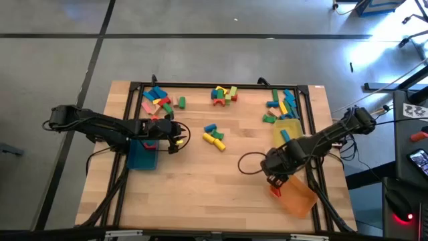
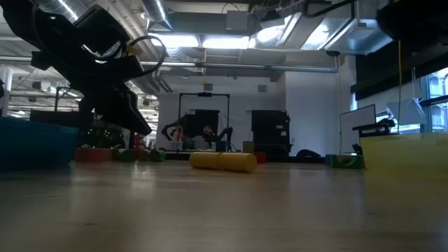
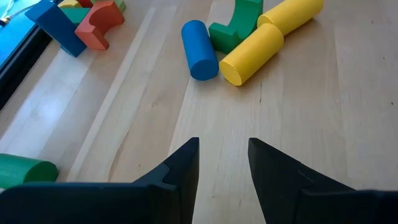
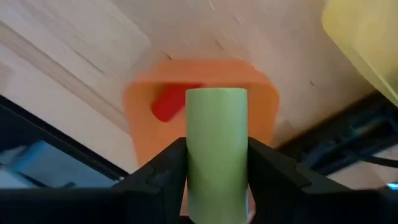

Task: Sort blocks by size
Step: Put the light green cylindrical block into the orange bin, then put the green arch block into the blue bin

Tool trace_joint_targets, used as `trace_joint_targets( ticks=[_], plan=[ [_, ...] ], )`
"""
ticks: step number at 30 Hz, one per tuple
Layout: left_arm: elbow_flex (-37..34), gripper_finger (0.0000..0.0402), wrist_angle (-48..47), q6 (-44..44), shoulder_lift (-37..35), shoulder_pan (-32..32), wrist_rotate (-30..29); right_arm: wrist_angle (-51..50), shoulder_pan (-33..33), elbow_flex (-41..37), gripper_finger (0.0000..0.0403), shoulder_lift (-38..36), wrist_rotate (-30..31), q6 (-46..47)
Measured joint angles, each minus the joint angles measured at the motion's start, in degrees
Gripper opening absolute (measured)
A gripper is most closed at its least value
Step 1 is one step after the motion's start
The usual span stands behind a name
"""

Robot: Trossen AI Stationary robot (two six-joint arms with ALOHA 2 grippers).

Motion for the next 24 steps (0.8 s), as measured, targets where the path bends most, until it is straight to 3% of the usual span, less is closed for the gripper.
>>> trace_joint_targets(
  ticks=[5, 13, 17, 24],
  plan=[
    [0.0, 0.0123, 0.04, -0.15, 0.0, 0.0, 0.01, -0.21, 3.91, -2.29, 0.0155, 0.02, 4.3, -0.5],
    [0.0, 0.0123, 0.04, -0.74, 0.0, 0.0, 0.01, 9.73, 10.39, -9.68, 0.0144, 0.09, -0.09, -0.04],
    [0.0, 0.0123, 0.04, -0.72, 0.0, 0.02, 0.01, 12.58, 12.63, -11.38, 0.0165, 0.07, 0.52, 4.47],
    [0.0, 0.0123, 0.07, -0.65, 0.0, 0.02, -0.01, 8.44, 13.06, -12.05, 0.0211, 0.07, 1.87, 11.65]
  ],
)
